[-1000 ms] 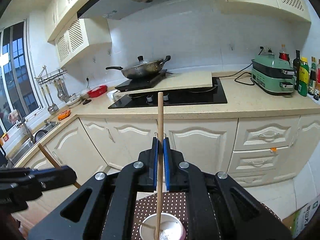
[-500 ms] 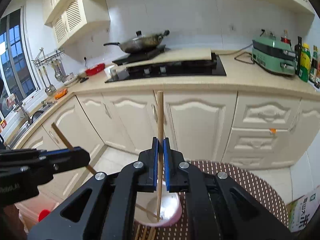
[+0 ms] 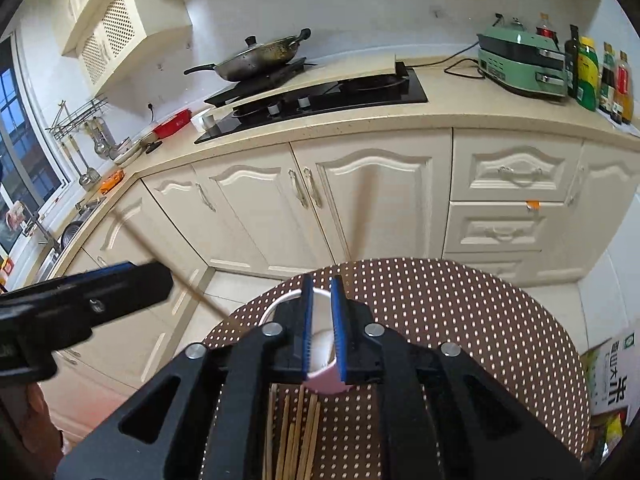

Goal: Organize utensils
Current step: 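Lower the right tool's stick into the pink cup and open while the left tool releases its stick, then move both tools back down to the stick pile beside the cup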

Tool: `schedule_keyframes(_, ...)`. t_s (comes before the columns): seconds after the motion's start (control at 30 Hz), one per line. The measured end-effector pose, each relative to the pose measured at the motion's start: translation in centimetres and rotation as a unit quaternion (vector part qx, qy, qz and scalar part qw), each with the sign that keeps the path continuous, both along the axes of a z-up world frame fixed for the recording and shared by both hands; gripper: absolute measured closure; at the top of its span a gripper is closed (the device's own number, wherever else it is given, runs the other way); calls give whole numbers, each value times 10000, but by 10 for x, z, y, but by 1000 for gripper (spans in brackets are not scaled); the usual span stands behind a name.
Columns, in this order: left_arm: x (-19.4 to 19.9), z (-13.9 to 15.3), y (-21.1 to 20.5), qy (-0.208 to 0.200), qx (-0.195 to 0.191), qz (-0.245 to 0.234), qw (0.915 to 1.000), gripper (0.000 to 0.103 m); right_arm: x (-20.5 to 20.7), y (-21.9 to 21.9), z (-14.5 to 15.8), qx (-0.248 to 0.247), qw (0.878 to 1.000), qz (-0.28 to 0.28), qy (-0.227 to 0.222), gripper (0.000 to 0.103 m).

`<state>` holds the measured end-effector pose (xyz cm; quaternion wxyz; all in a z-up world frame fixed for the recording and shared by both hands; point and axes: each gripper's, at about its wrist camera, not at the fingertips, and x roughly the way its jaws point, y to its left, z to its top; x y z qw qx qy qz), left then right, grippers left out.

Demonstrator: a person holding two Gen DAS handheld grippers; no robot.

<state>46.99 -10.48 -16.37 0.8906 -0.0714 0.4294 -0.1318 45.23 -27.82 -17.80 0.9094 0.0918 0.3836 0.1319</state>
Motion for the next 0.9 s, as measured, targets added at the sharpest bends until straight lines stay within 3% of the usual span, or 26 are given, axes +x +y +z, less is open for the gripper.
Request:
schedule_keyframes(0.13,-12,0,4,49,11,-64,10000,38,-17,-1,4,-2,9999,-136,10,75)
schedule_keyframes(0.23,-23,0,7,82,29,-121,9999,38,-32,0,6,-15,9997,-236,19,70)
schedule_keyframes(0.5,-52,-15,15,299,86,-294,9991,38,-70,3,1,-41,9992,-358,155,69)
schedule_keyframes(0.9,-70,-83,14,1086,273,-411,9929,38,-101,-2,-34,-78,9972,-432,609,69)
